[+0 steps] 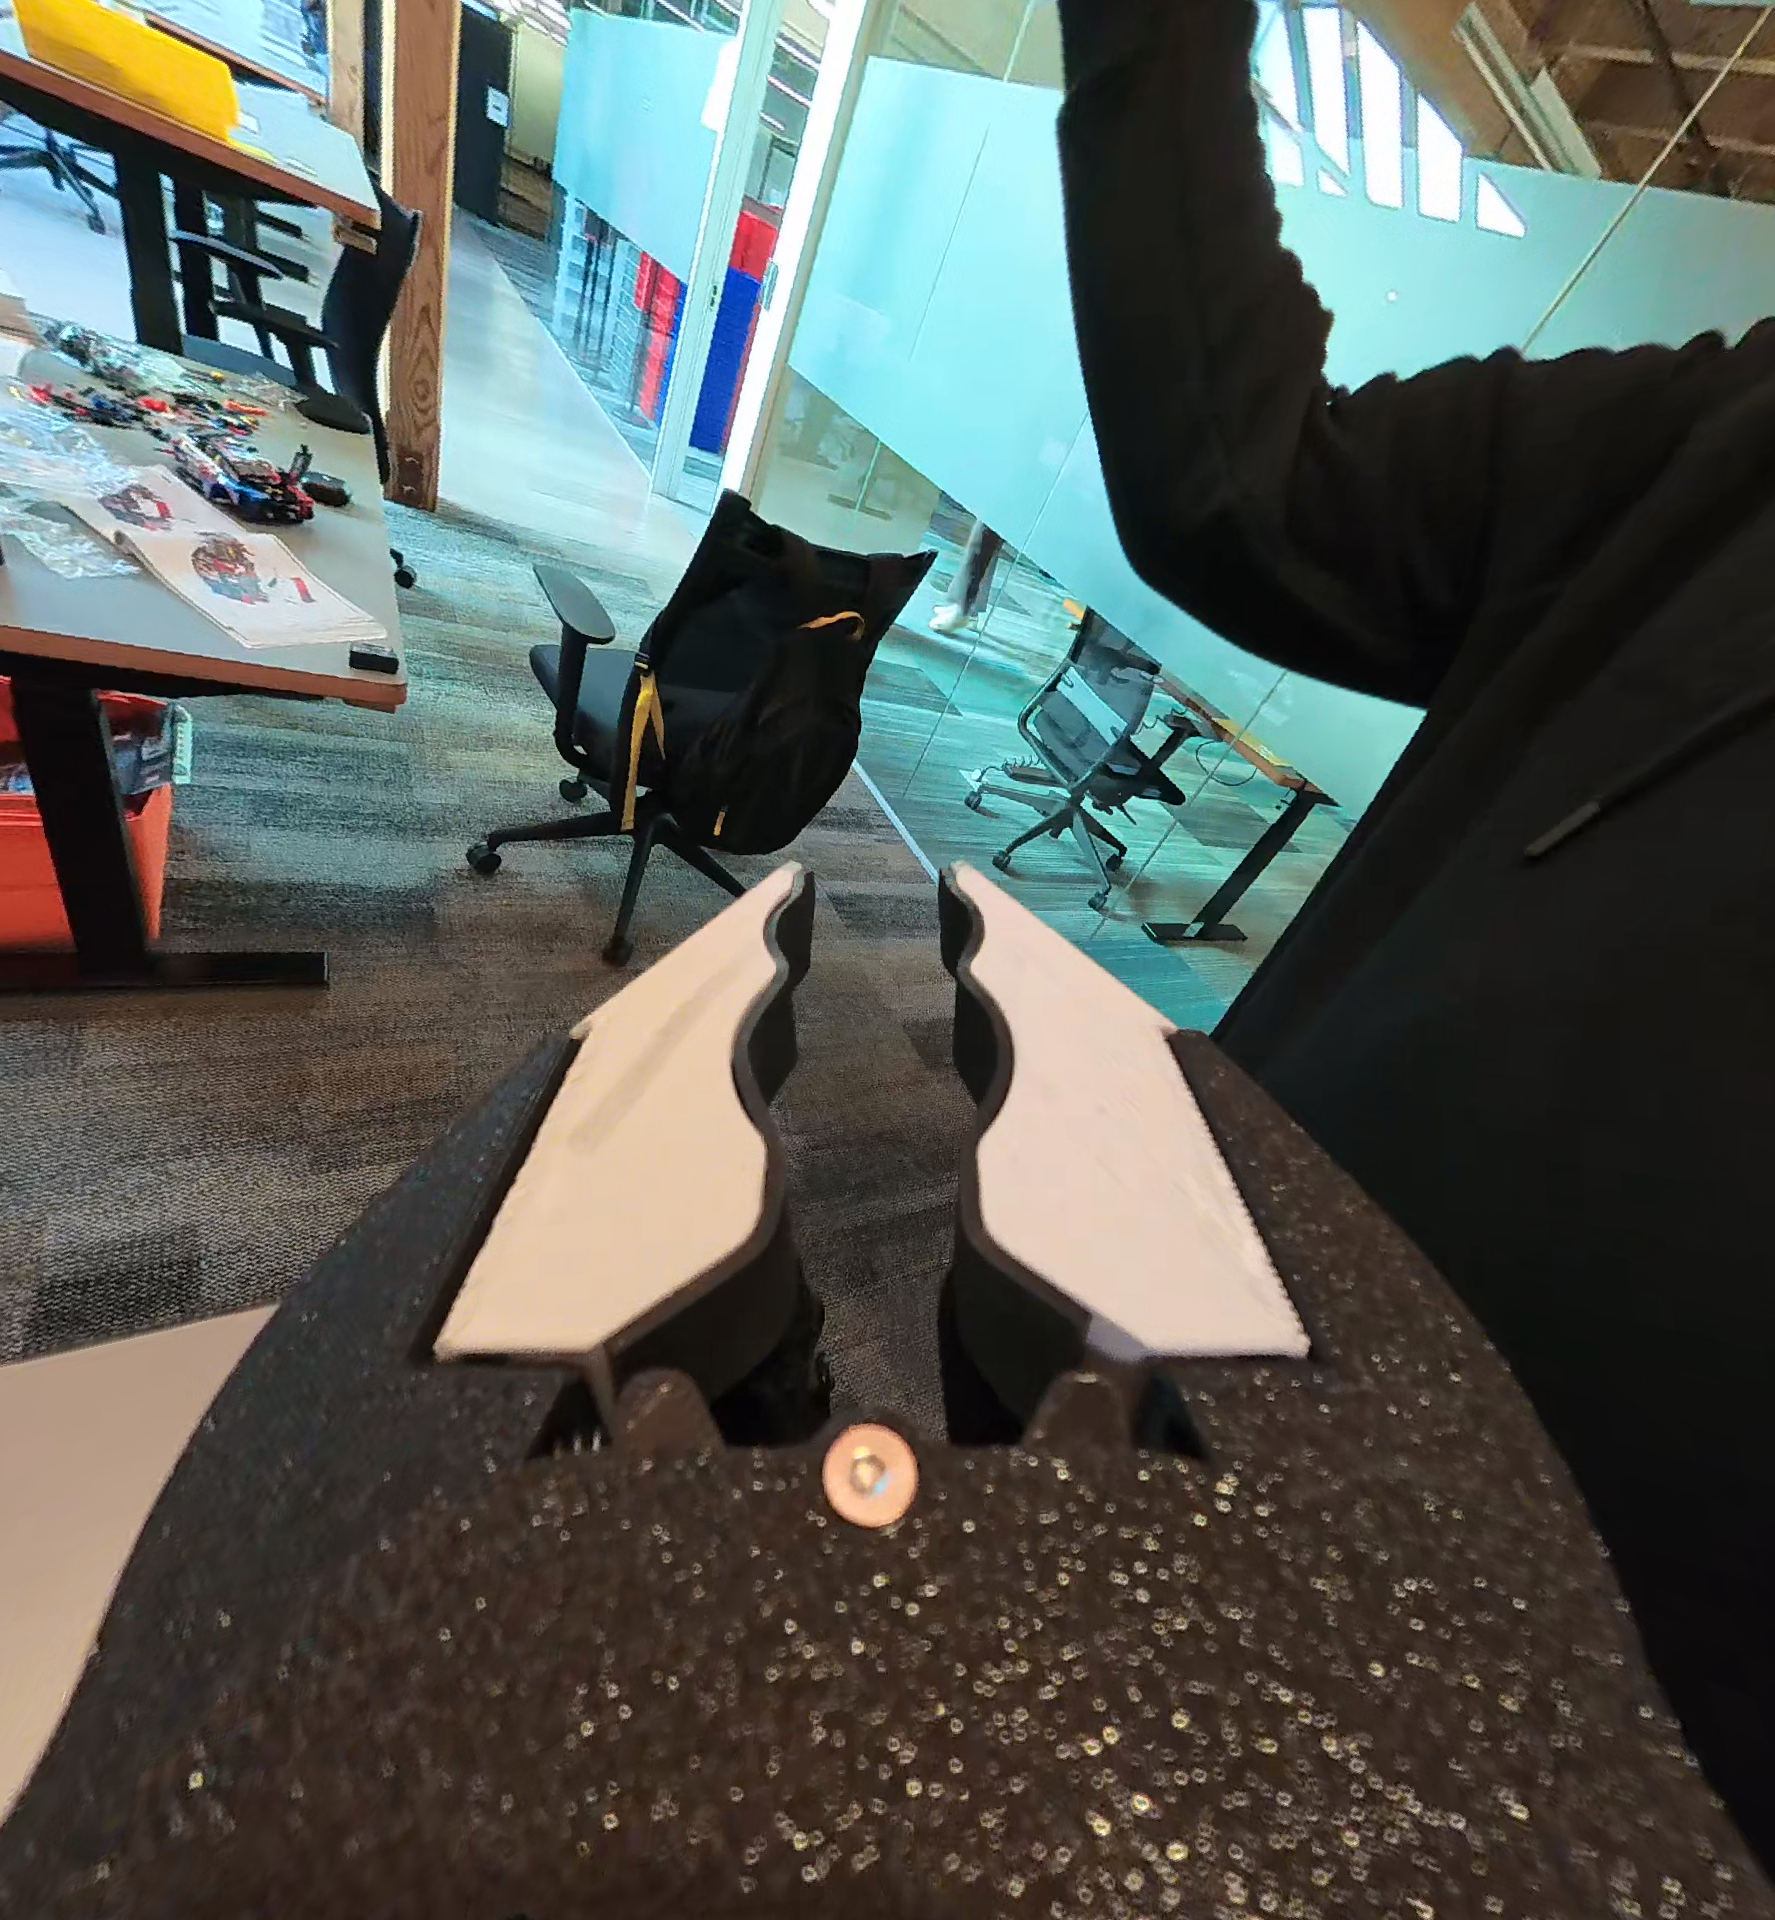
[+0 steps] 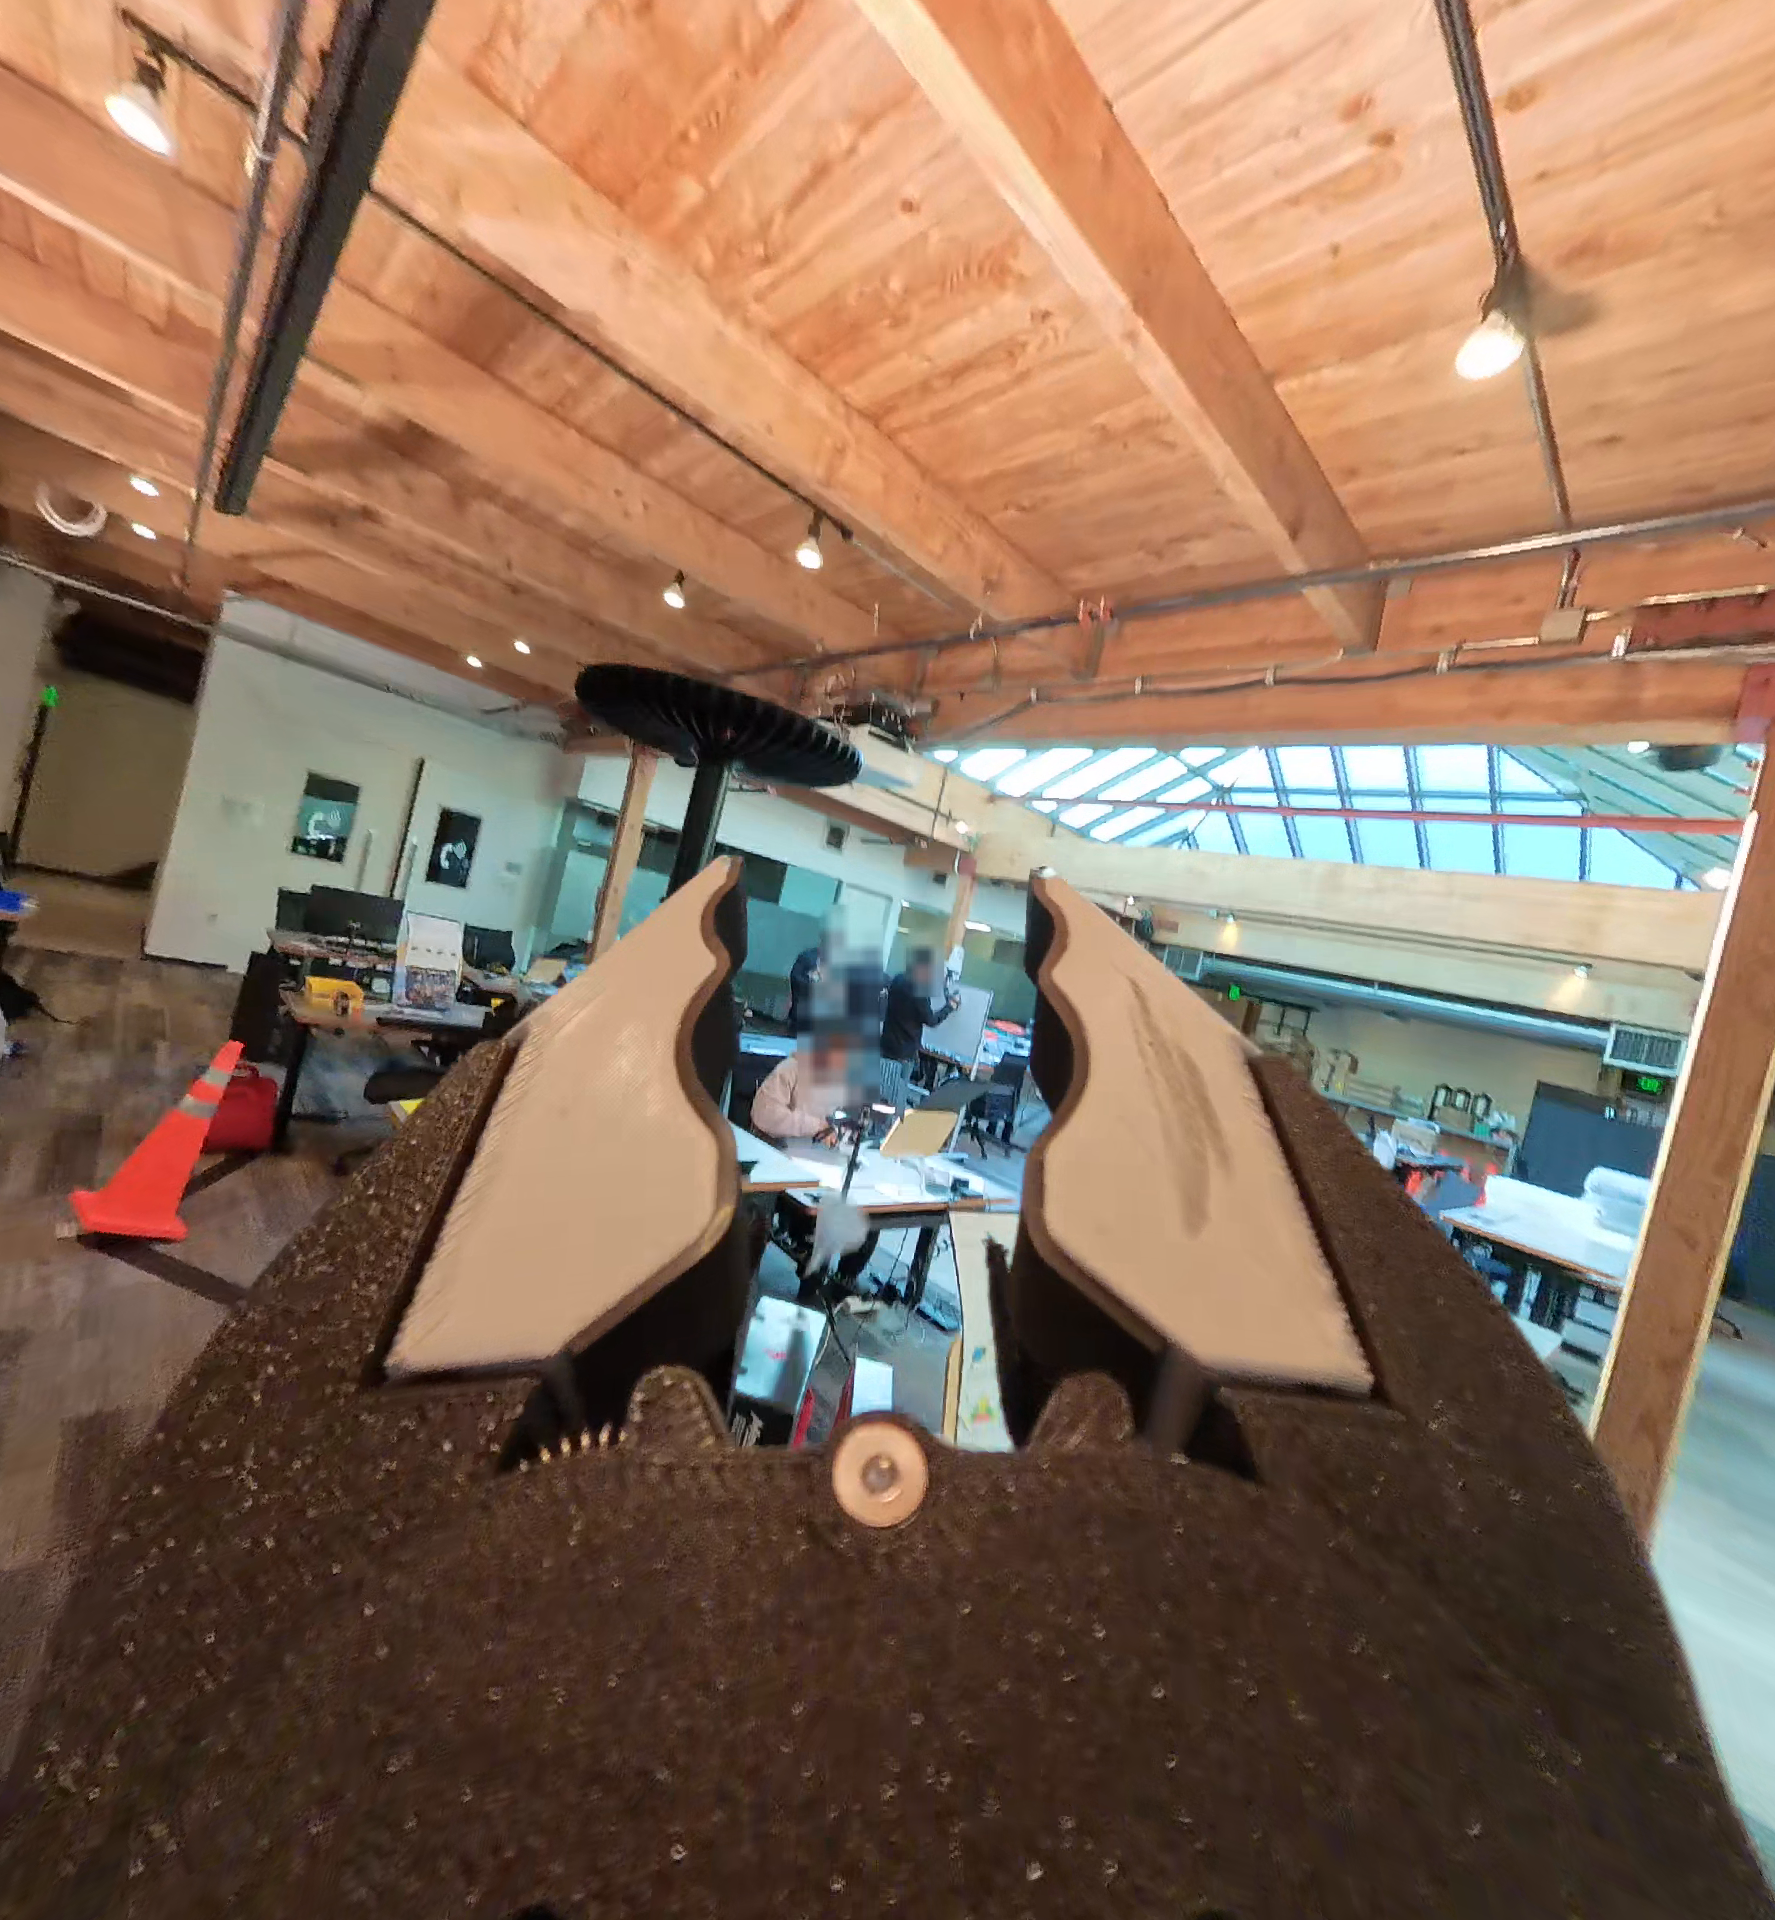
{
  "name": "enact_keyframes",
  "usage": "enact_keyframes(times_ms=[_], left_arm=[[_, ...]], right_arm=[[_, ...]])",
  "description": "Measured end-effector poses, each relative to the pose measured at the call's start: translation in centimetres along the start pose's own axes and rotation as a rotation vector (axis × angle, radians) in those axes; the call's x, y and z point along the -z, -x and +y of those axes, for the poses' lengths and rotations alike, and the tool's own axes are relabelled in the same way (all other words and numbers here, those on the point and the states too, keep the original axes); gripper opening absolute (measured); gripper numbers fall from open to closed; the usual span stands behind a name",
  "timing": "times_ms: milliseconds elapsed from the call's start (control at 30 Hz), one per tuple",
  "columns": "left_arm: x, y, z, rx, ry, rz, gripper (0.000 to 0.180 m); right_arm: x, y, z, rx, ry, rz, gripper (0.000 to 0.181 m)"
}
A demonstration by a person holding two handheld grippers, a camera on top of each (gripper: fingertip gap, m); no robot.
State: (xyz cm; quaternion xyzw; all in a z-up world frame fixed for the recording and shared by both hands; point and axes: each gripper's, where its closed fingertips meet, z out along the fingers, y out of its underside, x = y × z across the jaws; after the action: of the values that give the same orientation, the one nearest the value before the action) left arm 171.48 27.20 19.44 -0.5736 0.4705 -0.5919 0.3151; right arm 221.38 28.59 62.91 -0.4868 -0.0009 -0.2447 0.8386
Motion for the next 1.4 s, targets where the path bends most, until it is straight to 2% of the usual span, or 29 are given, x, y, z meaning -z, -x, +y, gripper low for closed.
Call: enact_keyframes(times_ms=[200, 367, 567, 733, 933, 1167, 1400], left_arm=[[-1.6, -0.4, 0.7, -0.035, 0.047, -0.004, 0.024], [-1.3, -0.1, 2.4, -0.006, 0.052, -0.016, 0.026], [0.5, 0.6, 5.1, 0.015, 0.084, -0.072, 0.028], [2.6, 0.9, 7.6, 0.02, 0.126, -0.126, 0.031], [5.2, 1.3, 9.2, 0.05, 0.113, -0.154, 0.031], [5.0, 1.6, 11.6, 0.091, 0.122, -0.117, 0.031], [0.8, 2.5, 11.3, 0.061, 0.149, -0.183, 0.031]], right_arm=[[3.7, 4.0, -2.9, 0.077, -0.045, -0.088, 0.051], [9.1, 11.2, 0.4, 0.06, 0.014, -0.215, 0.051], [16.3, 23.0, 13.2, -0.068, 0.274, -0.409, 0.051], [24.3, 33.0, 23.2, -0.318, 0.52, -0.557, 0.052], [34.1, 41.6, 27.2, -0.545, 0.709, -0.631, 0.051], [40.3, 44.1, 25.0, -0.51, 0.752, -0.667, 0.052], [40.6, 42.6, 27.4, -0.625, 0.736, -0.766, 0.052]])
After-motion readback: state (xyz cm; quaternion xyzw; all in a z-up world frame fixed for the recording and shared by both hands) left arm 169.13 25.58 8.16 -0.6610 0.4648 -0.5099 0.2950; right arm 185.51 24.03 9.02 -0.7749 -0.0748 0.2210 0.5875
